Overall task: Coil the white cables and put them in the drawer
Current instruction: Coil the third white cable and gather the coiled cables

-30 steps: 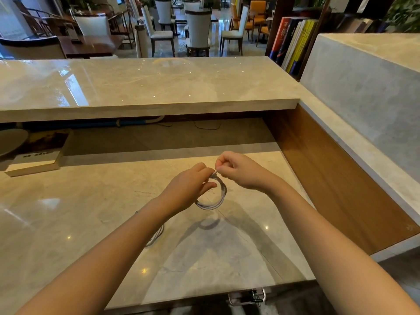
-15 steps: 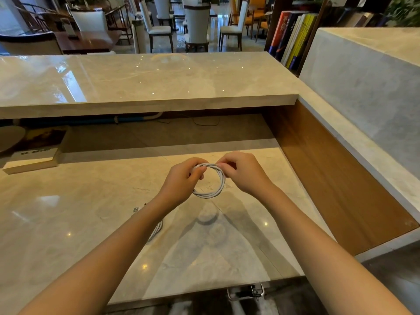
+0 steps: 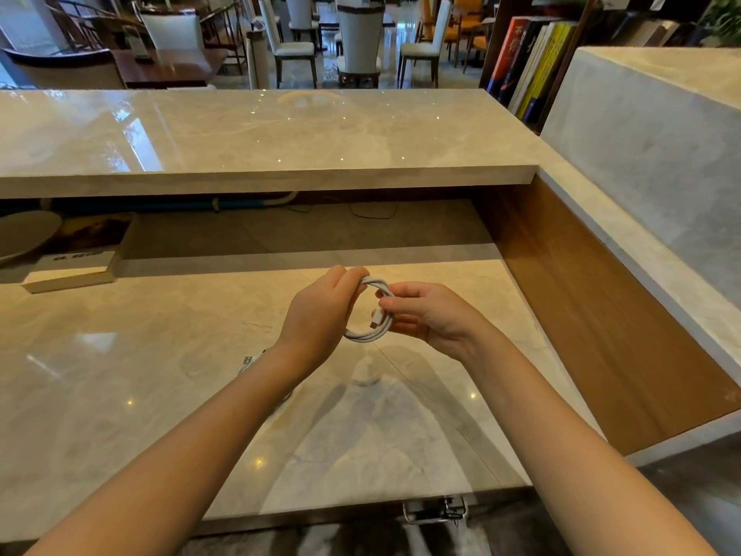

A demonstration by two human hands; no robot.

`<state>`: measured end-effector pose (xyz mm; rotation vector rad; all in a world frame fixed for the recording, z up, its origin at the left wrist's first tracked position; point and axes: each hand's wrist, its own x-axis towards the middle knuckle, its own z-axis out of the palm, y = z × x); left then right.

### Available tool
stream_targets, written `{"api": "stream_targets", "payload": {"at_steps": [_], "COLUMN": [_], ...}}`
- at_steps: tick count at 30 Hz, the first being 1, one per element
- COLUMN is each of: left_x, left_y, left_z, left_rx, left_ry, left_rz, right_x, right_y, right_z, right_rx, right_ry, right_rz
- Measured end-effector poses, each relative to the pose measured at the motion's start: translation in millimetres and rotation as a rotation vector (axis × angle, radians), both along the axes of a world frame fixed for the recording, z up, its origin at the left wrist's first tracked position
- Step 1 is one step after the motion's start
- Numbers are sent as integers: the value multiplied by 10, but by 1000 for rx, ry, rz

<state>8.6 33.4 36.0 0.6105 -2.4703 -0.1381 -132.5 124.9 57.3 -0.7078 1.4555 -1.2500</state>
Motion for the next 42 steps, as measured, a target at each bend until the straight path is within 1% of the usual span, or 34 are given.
{"api": "stream_targets", "payload": {"at_steps": [4,7,9,10,11,12,13,14,15,16,17,18,20,22,25,28,29,31,33,35,37,42], "left_x": [39,69,99,113,126,134,141,145,150,158,168,177,199,232,336,502,565,698,831,953,1063,1228], "left_y": [-40,-50,-58,-64,-75,-87,-93,-98,-105,-112,-118,-119,-129,-137,-148,-175,-189,-224,-259,-286,-306,-275], "left_z": [15,-1,-38,-60,-85,-107,-123,-140,-157,-177,-199,-215,-231,-229,-236,-254,-263,-298,-357,-451,-572,-877], "left_rx": [-80,-115,-114,-111,-108,-94,-61,-4,68,147,212,257,337,450,644,933,1023,1126,1170,1174,1129,866], "left_ry": [10,33,29,18,9,5,11,27,50,67,81,95,130,165,159,194,213,245,263,272,263,139], "left_rz": [-29,-23,-9,-1,6,14,32,54,76,95,113,130,158,191,226,222,225,244,287,355,423,540], "right_x": [31,73,93,108,125,147,161,172,189,209,222,233,262,293,346,444,492,607,751,902,1037,1294], "right_y": [11,-3,-16,-29,-53,-82,-118,-153,-188,-215,-236,-252,-270,-287,-331,-400,-433,-505,-579,-649,-718,-819], "right_z": [12,-22,-31,-24,-27,-34,-56,-78,-103,-126,-147,-168,-212,-263,-345,-424,-464,-565,-705,-850,-967,-1206], "right_rx": [-67,-103,-92,-77,-59,-41,-28,-25,-38,-52,-56,-53,-43,-30,-2,20,30,62,71,73,86,151], "right_ry": [-117,-257,-276,-245,-167,-30,176,418,613,711,712,636,405,218,80,-23,-16,77,190,325,430,514], "right_rz": [76,67,71,72,67,63,59,61,80,107,129,142,166,176,201,184,154,86,44,26,11,-18]}}
